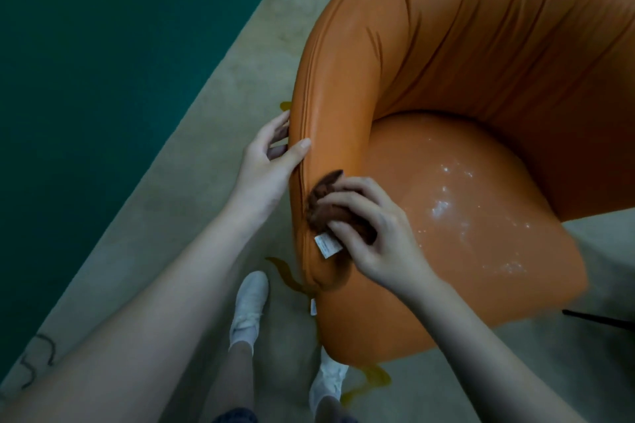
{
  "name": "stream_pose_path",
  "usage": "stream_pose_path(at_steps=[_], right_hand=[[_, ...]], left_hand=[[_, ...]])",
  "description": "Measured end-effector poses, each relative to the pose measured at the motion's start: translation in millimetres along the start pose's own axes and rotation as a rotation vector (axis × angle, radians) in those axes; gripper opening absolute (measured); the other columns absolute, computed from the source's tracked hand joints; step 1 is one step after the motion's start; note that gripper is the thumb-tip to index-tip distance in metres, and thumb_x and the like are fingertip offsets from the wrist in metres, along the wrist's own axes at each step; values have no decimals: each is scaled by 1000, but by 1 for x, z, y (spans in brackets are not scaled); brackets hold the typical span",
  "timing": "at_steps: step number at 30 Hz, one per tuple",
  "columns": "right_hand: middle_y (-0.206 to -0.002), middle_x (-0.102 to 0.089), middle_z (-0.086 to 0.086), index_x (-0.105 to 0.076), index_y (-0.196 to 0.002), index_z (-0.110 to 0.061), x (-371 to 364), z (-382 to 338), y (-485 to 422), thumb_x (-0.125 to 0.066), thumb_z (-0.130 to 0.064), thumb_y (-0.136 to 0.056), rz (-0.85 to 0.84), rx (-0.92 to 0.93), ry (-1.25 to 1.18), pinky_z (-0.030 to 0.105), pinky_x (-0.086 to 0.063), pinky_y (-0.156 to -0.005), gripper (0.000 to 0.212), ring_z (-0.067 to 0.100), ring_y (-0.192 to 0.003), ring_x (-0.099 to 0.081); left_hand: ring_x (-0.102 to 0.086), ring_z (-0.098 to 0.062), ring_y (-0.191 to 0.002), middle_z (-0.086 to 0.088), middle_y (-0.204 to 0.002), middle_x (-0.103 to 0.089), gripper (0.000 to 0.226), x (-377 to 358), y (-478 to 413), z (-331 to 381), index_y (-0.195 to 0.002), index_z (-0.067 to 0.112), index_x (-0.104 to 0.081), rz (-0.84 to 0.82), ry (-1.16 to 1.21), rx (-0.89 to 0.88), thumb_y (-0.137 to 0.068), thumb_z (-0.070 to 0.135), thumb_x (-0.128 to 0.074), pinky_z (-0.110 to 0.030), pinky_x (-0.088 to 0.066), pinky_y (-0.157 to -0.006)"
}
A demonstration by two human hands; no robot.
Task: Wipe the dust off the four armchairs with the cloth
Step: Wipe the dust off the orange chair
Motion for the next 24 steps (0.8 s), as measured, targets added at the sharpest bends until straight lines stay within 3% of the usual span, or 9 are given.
stream_pose_path(at_steps=[3,6,11,14,17,21,24], right_hand=[[-119,-58,2,-70,-110,-11,7,5,-16,-63,-12,-89,13,25,14,26,-47,-92,22,11,-113,-55],[-118,-58,3,-69,-110,-9,-2,2,-10,-63,-11,-89,23,60,-3,20,-44,-92,21,13,-113,-54],[-119,-58,5,-70,-108,-7,-15,10,39,-60,-12,-90,-9,87,-127,23,-44,-95,21,13,-114,-55],[-116,-59,5,-71,-108,-7,-13,28,47,-60,-16,-91,103,-31,-239,20,-41,-98,23,9,-114,-55],[-116,-59,6,-71,-108,-7,-13,40,36,-60,-19,-90,254,-139,-305,18,-39,-99,24,4,-115,-54],[-117,-58,6,-69,-109,-9,-27,39,46,-61,-14,-90,305,-190,-369,20,-40,-101,22,7,-116,-53],[-116,-58,6,-70,-109,-10,-29,39,59,-59,-19,-90,317,-194,-410,22,-41,-101,24,8,-116,-54]], left_hand=[[-59,15,-95,2,-126,-56,49,-2,14,-3,-142,13,-47,69,-4,-1,-95,10,-61,-14,-50,-89],[-60,11,-96,-1,-127,-58,46,-4,24,-6,-140,11,-50,128,-3,6,-96,8,-60,-21,-50,-96],[-57,4,-102,2,-126,-57,43,-14,29,-3,-140,14,-51,207,-31,-5,-97,16,-59,-13,-49,-92],[-54,5,-99,5,-124,-54,43,-22,26,-6,-139,18,-48,276,-86,-21,-98,24,-59,-3,-45,-79],[-53,0,-101,8,-119,-51,44,-29,22,-9,-140,22,-43,327,-145,-64,-99,32,-56,-7,-43,-79],[-50,13,-96,16,-113,-50,41,-32,22,-14,-139,22,-42,359,-232,-93,-101,35,-52,0,-39,-77],[-48,14,-95,15,-115,-49,42,-32,22,-15,-140,23,-43,376,-277,-103,-102,37,-50,3,-37,-74]])
Point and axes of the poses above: each hand's wrist, its own y-axis away from the middle knuckle, its own x-axis out of the back of the hand, z = x × y, the point moved 4 cm from there along -y, towards the middle knuckle
